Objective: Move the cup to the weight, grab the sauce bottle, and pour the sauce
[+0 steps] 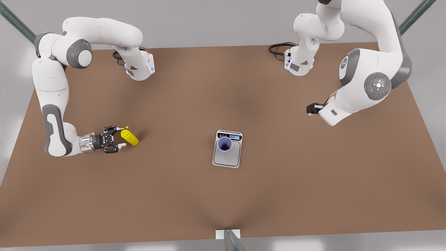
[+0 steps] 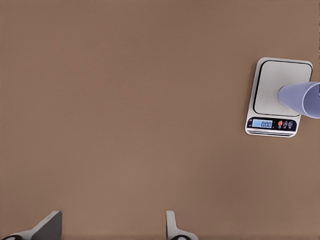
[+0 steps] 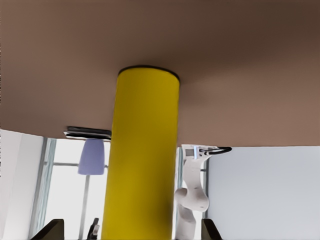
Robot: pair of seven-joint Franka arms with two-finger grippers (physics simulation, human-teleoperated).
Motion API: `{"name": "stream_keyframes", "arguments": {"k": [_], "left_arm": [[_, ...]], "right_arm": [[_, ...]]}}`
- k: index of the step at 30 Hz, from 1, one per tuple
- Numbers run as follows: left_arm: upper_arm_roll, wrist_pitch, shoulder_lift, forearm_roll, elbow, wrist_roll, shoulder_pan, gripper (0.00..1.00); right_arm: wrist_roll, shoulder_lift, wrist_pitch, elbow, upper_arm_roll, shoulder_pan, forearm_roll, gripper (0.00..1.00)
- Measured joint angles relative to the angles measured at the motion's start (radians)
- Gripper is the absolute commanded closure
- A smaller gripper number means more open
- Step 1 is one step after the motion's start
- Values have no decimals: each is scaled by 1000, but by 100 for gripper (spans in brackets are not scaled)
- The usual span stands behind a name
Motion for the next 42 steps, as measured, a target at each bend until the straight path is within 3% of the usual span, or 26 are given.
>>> {"name": "stream_keyframes", "arguments": {"k": [6,12,13,16,25,30,36,42], "left_arm": [[0,2,3,-1,0,0,0,0],[0,3,5,-1,0,0,0,0],[0,3,5,-1,0,0,0,0],[0,5,10,-1,0,0,0,0],[1,3,14,-1,19,1,0,0],[2,3,12,1,21,12,0,0],[2,2,17,4,21,10,1,0],[3,0,17,3,20,3,0,0]], "right_arm": [[-3,-18,61,-44,2,38,20,0],[-3,-38,89,-71,2,60,22,35],[-2,-39,89,-71,2,60,21,53],[-2,-46,88,-74,2,59,21,70],[18,-77,90,-73,1,72,24,70],[219,-138,143,9,-1,134,6,70],[643,-133,237,317,4,279,-138,71],[1020,-127,346,522,3,433,-259,70]]}}
